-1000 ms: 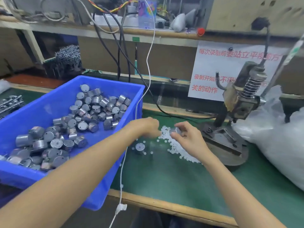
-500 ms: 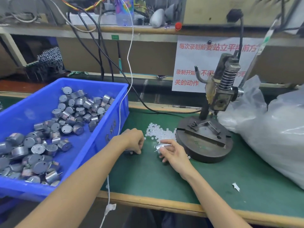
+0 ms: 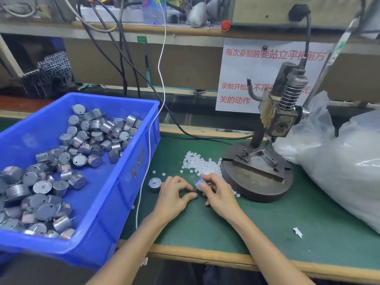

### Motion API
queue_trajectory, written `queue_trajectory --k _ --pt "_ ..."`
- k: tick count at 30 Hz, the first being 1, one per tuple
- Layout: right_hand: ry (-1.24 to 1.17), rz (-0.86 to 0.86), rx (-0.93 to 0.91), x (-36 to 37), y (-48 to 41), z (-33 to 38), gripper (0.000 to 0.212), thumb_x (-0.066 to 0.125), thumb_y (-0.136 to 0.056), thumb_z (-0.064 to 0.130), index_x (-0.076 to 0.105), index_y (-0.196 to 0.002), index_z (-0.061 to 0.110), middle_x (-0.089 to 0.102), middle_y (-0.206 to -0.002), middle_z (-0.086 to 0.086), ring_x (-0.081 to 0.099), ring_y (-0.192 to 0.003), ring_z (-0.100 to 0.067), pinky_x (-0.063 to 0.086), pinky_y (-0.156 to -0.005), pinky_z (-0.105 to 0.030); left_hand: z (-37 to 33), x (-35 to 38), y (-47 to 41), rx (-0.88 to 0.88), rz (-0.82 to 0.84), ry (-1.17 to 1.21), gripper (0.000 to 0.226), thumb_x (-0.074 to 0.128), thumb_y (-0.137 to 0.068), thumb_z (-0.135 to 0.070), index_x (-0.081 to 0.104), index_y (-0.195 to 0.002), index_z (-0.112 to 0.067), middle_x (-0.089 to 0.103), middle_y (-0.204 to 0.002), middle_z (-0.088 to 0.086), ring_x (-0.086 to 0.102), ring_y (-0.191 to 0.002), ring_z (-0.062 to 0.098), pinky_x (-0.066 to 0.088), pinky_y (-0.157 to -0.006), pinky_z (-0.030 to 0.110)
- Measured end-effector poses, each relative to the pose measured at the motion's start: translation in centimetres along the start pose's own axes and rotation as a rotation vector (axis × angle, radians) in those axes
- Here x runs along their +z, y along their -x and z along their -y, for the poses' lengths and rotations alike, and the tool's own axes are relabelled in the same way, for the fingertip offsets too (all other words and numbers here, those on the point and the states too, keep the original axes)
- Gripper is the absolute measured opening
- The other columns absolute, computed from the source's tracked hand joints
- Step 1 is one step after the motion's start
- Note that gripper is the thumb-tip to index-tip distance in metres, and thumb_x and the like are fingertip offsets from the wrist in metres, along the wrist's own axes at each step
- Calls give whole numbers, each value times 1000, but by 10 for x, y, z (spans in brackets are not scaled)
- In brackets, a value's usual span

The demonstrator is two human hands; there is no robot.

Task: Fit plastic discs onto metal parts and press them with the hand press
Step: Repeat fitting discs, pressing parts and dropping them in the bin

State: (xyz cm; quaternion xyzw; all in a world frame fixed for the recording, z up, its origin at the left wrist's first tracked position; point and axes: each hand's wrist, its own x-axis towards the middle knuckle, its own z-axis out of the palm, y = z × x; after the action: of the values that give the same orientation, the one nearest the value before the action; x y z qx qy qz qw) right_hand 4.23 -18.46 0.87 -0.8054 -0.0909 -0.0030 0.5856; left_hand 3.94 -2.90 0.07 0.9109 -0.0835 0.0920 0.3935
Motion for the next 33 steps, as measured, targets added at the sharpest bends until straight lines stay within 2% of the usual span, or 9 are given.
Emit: queue_trajectory --k 5,8,13,17,19,21,24,27,33 --pt "-9 30 37 0 0 -1 10 56 -93 9 57 -100 16 57 -72 5 51 -57 -7 47 -48 -24 2 -6 0 18 58 -18 40 83 -62 -41 70 -94 -22 58 -96 -9 43 -92 7 32 -86 23" --pt "29 23 30 0 1 -4 10 57 -93 9 59 -102 13 56 -70 9 50 -57 -8 48 -55 -27 3 -7 2 24 85 -42 49 83 -58 -47 69 -98 -24 56 -98 -10 43 -94 8 33 -88 25" --pt "98 33 -24 2 0 -7 11 59 -92 9 61 -102 14 56 -79 17 52 -64 0 42 -65 -19 1 -7 2 31 67 -37 49 83 -58 -48 69 -98 -24 55 -99 -9 42 -93 9 34 -89 26" --pt "203 13 -140 4 1 -11 15 61 -90 6 63 -105 5 55 -80 14 50 -62 1 36 -64 -10 3 -5 2 22 64 -29 48 83 -59 -47 69 -98 -24 56 -100 -8 43 -95 10 33 -89 26" --pt "273 7 -211 4 1 -12 16 60 -90 4 62 -106 2 59 -86 3 53 -68 6 36 -64 -6 2 -5 2 20 64 -40 50 83 -59 -47 67 -100 -24 56 -100 -8 44 -96 11 33 -89 26" --pt "348 17 -308 4 2 -11 18 58 -91 4 62 -108 2 60 -96 -8 55 -77 4 42 -69 -10 1 -5 2 15 63 -37 58 83 -59 -46 61 -109 -25 56 -102 -10 44 -96 10 34 -89 26" --pt "514 70 -466 9 3 -9 24 53 -90 7 60 -112 0 57 -102 -13 61 -79 -20 52 -68 -32 3 -5 3 33 42 -16 68 83 -60 -43 55 -120 -26 55 -106 -13 45 -98 10 32 -88 24" --pt "590 67 -544 12 4 -10 25 54 -86 3 60 -110 -3 58 -102 -17 63 -71 -27 53 -57 -32 4 -4 2 47 44 -22 71 82 -62 -40 53 -124 -26 54 -108 -15 43 -98 9 30 -87 21" --pt "589 68 -525 14 4 -15 26 54 -87 4 60 -112 -1 59 -102 -14 63 -72 -27 52 -58 -32 3 -4 3 32 68 -11 76 81 -63 -39 48 -129 -26 46 -103 -26 38 -94 2 30 -88 22"
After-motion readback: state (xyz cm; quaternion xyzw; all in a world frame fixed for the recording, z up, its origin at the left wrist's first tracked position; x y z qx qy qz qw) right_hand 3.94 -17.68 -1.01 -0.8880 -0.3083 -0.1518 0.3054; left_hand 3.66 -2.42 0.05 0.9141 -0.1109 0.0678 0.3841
